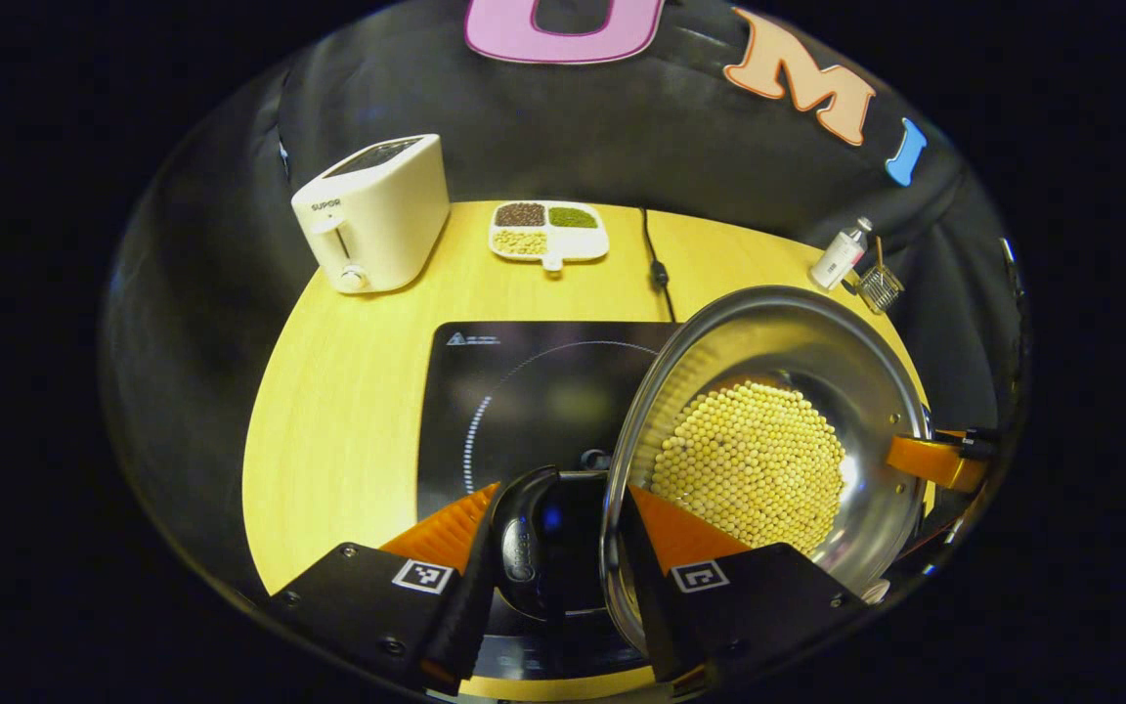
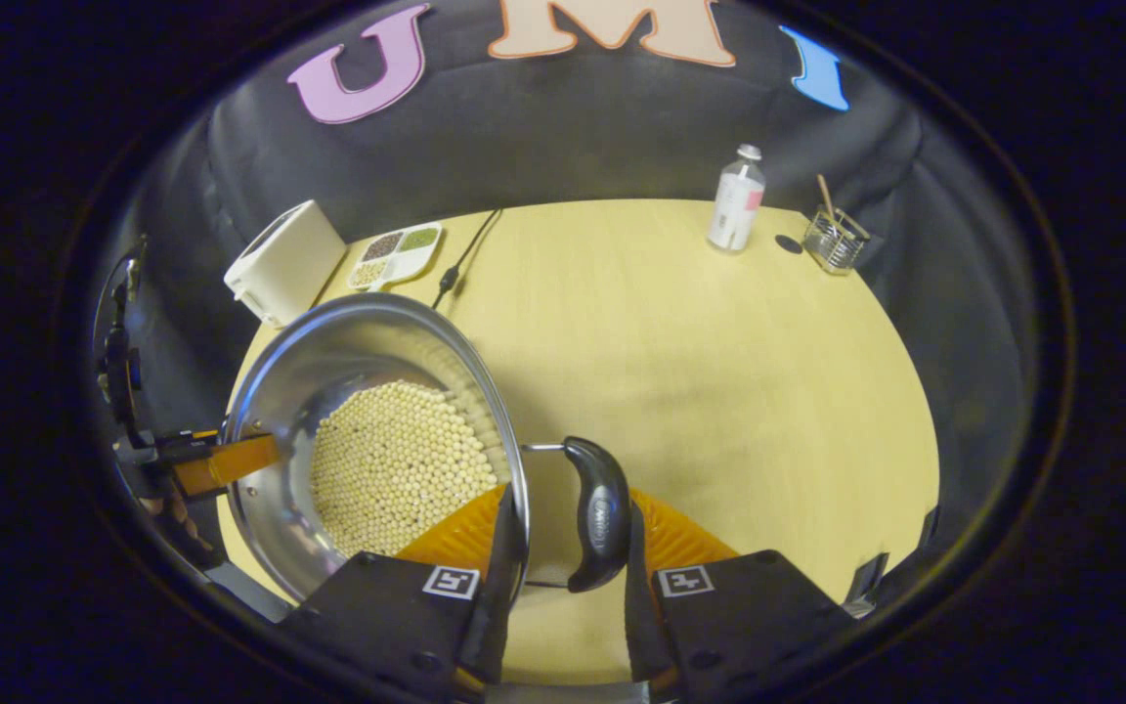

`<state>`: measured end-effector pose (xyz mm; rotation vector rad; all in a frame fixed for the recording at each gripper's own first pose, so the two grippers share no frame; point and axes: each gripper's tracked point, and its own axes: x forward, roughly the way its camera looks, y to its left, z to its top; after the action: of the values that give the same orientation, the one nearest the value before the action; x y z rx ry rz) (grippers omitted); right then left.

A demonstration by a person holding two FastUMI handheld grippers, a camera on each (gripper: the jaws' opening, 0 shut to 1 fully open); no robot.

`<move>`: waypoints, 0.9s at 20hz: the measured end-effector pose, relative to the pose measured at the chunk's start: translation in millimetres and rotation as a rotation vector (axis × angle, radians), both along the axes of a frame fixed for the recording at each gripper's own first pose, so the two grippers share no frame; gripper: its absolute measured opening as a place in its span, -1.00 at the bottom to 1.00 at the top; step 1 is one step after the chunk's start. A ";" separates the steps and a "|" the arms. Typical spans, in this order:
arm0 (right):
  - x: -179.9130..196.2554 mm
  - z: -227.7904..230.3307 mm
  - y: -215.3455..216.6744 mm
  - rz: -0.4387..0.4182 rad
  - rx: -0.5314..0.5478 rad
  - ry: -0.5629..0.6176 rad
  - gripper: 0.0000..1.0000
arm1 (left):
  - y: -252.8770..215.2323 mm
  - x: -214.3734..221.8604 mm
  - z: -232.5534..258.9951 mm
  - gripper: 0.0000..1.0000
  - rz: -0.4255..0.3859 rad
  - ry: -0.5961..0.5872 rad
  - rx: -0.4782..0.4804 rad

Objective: First push the handle of the pot to place it horizontally, then grasp the pot with both hands and set it on the induction cooktop.

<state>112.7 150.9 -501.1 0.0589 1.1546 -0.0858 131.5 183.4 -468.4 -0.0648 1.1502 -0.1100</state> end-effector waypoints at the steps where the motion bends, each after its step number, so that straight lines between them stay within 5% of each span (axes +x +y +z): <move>1: 0.5 -1.8 10.2 -0.002 -0.004 0.007 -0.06 | 9.6 3.9 -2.9 0.36 -0.006 -0.005 0.000; 9: 17.6 -16.8 69.5 -0.015 0.001 0.038 0.03 | 67.9 34.3 -9.3 0.32 -0.053 -0.032 0.044; 18: 32.1 -27.2 81.7 -0.022 0.014 0.041 -0.05 | 82.2 57.2 -11.4 0.31 -0.081 -0.068 0.083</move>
<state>144.9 232.6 -528.3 0.0825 1.1960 -0.0990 188.6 265.7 -479.8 0.0588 1.0884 -0.1347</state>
